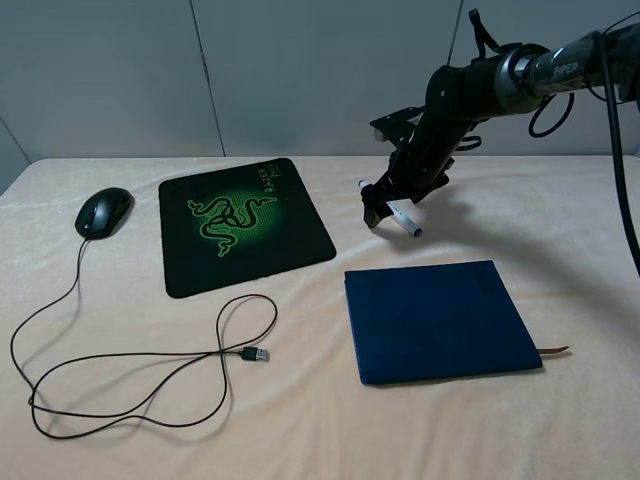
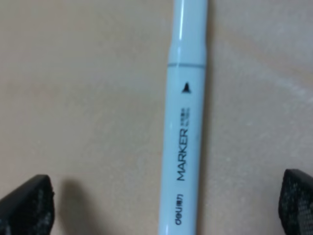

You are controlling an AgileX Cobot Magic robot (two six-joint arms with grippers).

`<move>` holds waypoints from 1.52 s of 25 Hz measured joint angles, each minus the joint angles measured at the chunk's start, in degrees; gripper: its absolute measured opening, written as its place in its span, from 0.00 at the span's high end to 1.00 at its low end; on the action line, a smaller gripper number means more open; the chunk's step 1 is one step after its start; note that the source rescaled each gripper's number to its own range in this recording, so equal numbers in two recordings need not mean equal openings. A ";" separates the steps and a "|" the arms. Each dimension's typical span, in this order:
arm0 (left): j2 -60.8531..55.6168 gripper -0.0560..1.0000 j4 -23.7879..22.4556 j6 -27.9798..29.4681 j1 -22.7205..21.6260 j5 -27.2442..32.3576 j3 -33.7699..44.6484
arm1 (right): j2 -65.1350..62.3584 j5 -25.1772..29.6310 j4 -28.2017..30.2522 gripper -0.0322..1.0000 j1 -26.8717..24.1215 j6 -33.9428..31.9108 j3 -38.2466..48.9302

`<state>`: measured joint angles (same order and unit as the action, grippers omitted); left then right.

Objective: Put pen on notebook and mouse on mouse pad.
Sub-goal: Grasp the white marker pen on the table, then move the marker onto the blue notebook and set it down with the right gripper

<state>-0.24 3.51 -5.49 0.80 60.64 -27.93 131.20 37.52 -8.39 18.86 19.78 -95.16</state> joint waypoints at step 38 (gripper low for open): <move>0.00 0.04 0.00 0.40 0.00 0.00 0.00 | 0.60 -0.40 2.66 0.96 0.00 0.13 -0.14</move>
<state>-0.24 3.51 -5.09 0.80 60.64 -27.93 131.80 37.13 -5.73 18.86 19.91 -95.29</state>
